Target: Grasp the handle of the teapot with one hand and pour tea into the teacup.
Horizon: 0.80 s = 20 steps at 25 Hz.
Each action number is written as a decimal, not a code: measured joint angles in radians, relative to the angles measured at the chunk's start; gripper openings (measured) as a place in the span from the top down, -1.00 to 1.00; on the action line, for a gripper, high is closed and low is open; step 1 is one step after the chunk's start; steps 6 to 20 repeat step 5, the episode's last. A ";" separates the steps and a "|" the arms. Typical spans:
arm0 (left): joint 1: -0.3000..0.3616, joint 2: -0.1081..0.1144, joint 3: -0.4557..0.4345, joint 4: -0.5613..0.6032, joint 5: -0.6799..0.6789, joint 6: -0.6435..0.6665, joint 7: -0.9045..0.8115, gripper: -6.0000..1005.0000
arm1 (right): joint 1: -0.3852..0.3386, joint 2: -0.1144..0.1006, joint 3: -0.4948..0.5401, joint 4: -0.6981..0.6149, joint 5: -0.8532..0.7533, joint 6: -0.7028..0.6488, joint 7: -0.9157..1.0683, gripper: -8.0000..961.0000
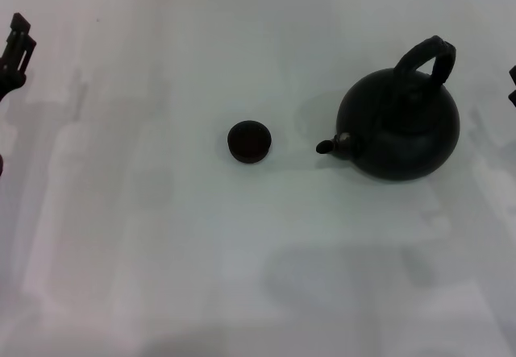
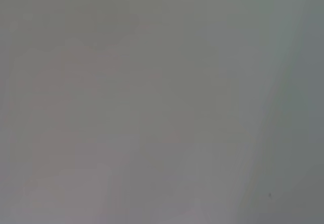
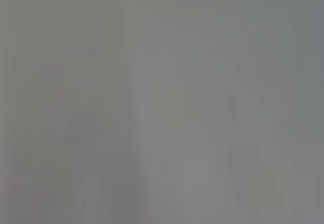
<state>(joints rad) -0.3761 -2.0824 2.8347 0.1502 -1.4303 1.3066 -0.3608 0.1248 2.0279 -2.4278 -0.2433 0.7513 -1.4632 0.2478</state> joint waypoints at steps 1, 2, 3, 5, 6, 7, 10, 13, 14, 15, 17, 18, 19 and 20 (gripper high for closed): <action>0.000 0.000 0.001 0.000 0.001 0.000 0.000 -0.55 | 0.001 0.000 0.000 0.000 0.000 0.000 0.000 -0.82; 0.000 0.000 0.001 0.000 0.001 -0.001 0.000 -0.55 | 0.002 0.000 0.000 0.000 -0.001 0.000 0.000 -0.82; 0.000 0.001 0.002 0.000 0.002 -0.002 0.000 -0.55 | 0.002 0.000 0.000 0.000 -0.001 0.000 0.000 -0.82; 0.000 0.001 0.003 0.000 0.003 -0.002 0.000 -0.55 | 0.002 0.000 0.000 -0.001 0.000 0.000 0.000 -0.82; 0.000 0.001 0.003 0.000 0.003 -0.002 0.000 -0.55 | 0.002 0.000 0.000 -0.001 0.000 0.000 0.000 -0.82; 0.000 0.001 0.003 0.000 0.003 -0.002 0.000 -0.55 | 0.002 0.000 0.000 -0.001 0.000 0.000 0.000 -0.82; 0.000 0.001 0.003 0.000 0.003 -0.002 0.000 -0.55 | 0.002 0.000 0.000 -0.001 0.000 0.000 0.000 -0.82; 0.000 0.001 0.003 0.000 0.003 -0.002 0.000 -0.55 | 0.002 0.000 0.000 -0.001 0.000 0.000 0.000 -0.82; 0.000 0.001 0.003 0.000 0.003 -0.002 0.000 -0.55 | 0.002 0.000 0.000 -0.001 0.000 0.000 0.000 -0.82; 0.000 0.001 0.003 0.000 0.003 -0.002 0.000 -0.55 | 0.002 0.000 0.000 -0.001 0.000 0.000 0.000 -0.82; 0.000 0.001 0.003 0.000 0.003 -0.002 0.000 -0.55 | 0.002 0.000 0.000 -0.001 0.000 0.000 0.000 -0.82; 0.000 0.001 0.003 0.000 0.003 -0.002 0.000 -0.55 | 0.002 0.000 0.000 -0.001 0.000 0.000 0.000 -0.82; 0.000 0.001 0.003 0.000 0.003 -0.002 0.000 -0.55 | 0.002 0.000 0.000 -0.001 0.000 0.000 0.000 -0.82; 0.000 0.001 0.003 0.000 0.003 -0.002 0.000 -0.55 | 0.002 0.000 0.000 -0.001 0.000 0.000 0.000 -0.82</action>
